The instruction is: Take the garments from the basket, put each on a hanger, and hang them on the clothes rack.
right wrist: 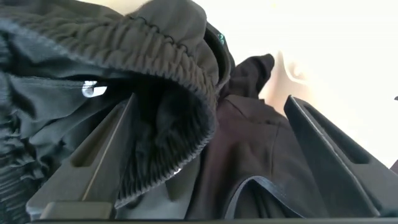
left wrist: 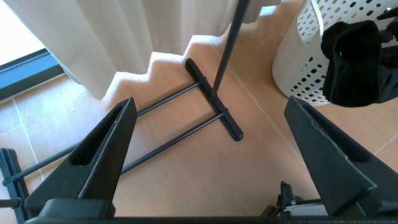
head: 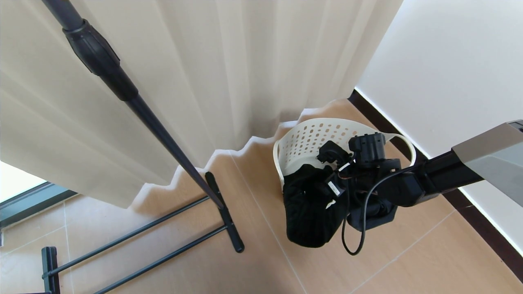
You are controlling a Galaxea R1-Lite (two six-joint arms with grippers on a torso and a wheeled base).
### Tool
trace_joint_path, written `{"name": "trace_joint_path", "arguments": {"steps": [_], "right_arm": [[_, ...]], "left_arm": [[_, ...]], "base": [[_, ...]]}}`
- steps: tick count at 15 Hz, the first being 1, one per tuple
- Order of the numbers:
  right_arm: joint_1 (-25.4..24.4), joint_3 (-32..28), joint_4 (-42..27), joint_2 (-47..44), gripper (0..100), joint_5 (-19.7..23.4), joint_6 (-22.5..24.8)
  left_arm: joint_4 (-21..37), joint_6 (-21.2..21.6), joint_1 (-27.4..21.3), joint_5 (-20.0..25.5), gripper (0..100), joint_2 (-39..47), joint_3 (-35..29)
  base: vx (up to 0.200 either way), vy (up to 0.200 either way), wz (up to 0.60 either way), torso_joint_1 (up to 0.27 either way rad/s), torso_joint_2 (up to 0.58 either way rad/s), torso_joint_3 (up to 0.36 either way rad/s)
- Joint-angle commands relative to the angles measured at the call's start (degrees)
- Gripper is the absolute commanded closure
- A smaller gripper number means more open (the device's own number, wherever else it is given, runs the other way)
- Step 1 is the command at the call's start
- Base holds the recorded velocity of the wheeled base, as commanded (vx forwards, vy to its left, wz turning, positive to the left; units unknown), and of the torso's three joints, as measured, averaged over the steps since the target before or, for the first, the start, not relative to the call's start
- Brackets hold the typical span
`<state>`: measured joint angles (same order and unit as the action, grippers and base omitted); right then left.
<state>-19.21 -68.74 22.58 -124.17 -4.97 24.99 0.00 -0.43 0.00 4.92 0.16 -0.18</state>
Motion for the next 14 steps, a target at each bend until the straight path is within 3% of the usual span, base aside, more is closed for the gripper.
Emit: {"name": "trace_joint_path", "arguments": {"steps": [1,2,3,9,14], "right_arm": [[0.14,-0.43,0.01,-0.54,0,-0.04,-0.12],[0.14,-0.60,0.01,-0.54,0,-0.04,-0.21],[0.14,-0.69,0.01,-0.54,100,0.05,-0.21],[-0.12,0.72,3.70,-0.19,100,0.05,-0.82],[-3.99,12.76,12.14,11.85,100,-1.00,-1.35]], "left_arm": [[0.00,-0.01,0.00,0.00,0,0.02,0.01],[0.00,-0.01,0.00,0.00,0,-0.07,0.01],[0.00,-0.01,0.00,0.00,0,0.02,0.01],[0.00,-0.01,0.00,0.00,0,0.02,0.01],[0.00,-0.01,0.00,0.00,0,0.02,0.01]], "base": [[0.000,0.000,0.00,0.000,0.00,0.000],[0.000,0.000,0.00,0.000,0.00,0.000],[0.000,0.000,0.00,0.000,0.00,0.000],[0.000,0.000,0.00,0.000,0.00,0.000],[0.000,0.000,0.00,0.000,0.00,0.000]]}}
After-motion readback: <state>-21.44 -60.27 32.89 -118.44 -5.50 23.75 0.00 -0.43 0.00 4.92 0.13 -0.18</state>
